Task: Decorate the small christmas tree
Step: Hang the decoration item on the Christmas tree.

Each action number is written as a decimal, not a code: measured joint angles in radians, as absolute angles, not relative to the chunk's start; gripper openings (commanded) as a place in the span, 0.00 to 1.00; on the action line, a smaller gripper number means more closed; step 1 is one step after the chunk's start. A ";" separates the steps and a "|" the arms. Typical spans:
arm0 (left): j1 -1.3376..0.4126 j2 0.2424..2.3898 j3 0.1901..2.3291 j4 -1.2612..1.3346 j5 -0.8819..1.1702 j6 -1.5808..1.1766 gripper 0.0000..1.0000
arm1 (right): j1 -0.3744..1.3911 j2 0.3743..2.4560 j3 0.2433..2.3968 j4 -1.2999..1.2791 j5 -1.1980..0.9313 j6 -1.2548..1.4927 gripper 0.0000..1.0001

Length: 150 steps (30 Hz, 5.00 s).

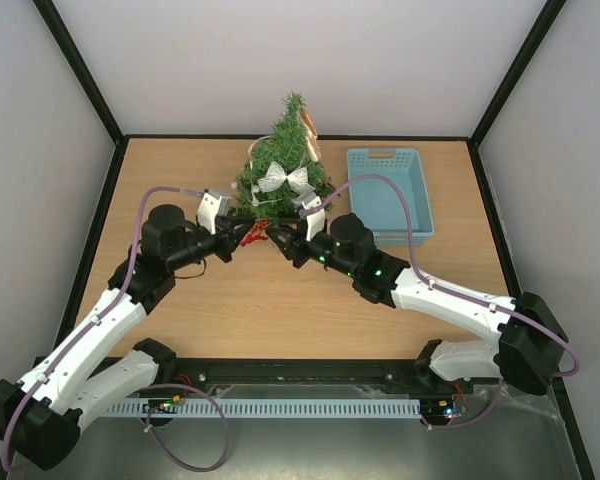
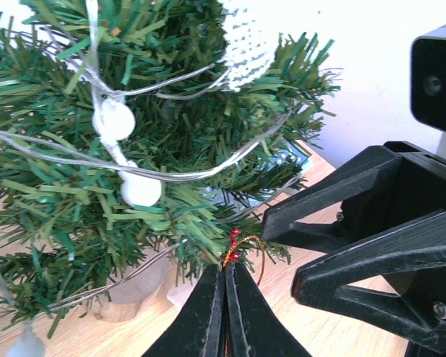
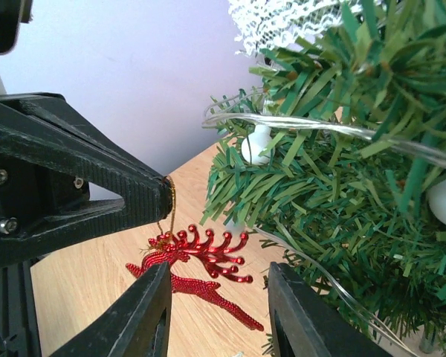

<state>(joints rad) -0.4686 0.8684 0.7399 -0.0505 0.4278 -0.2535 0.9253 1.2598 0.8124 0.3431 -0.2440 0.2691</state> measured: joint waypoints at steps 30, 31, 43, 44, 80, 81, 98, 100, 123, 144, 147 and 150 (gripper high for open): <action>-0.363 0.910 0.740 -0.035 0.589 -0.256 0.02 | 0.925 1.334 0.855 0.430 -0.302 0.349 0.27; -0.363 0.912 0.740 -0.033 0.592 -0.256 0.02 | 0.925 1.338 0.859 0.432 -0.303 0.349 0.27; -0.363 0.921 0.740 -0.010 0.613 -0.262 0.02 | 0.925 1.358 0.873 0.432 -0.306 0.348 0.09; -0.363 0.923 0.740 -0.010 0.614 -0.262 0.02 | 0.925 1.358 0.873 0.432 -0.305 0.348 0.04; -0.348 0.991 0.740 0.099 0.619 -0.322 0.02 | 0.929 1.358 0.867 0.479 -0.175 0.317 0.01; -0.348 0.991 0.740 0.099 0.619 -0.322 0.02 | 0.929 1.358 0.867 0.482 -0.177 0.317 0.02; -0.342 0.978 0.738 0.099 0.609 -0.334 0.02 | 0.929 1.377 0.859 0.513 -0.168 0.317 0.02; -0.342 0.987 0.738 0.098 0.609 -0.337 0.02 | 0.929 1.377 0.859 0.506 -0.155 0.317 0.02; -0.335 0.985 0.738 0.095 0.593 -0.348 0.02 | 0.933 1.388 0.859 0.509 -0.152 0.313 0.02; -0.317 0.948 0.722 0.084 0.606 -0.364 0.02 | 0.956 1.402 0.859 0.509 -0.137 0.313 0.02; -0.315 0.935 0.712 0.084 0.610 -0.371 0.02 | 0.958 1.402 0.859 0.511 -0.133 0.313 0.02; -0.310 0.937 0.707 0.086 0.611 -0.375 0.02 | 0.958 1.402 0.859 0.517 -0.128 0.313 0.02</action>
<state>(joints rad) -0.3096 0.9371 0.7067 0.0856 0.6109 -0.3752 0.9585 1.4017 0.8593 0.5167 -0.1284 0.3130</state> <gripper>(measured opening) 0.026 0.016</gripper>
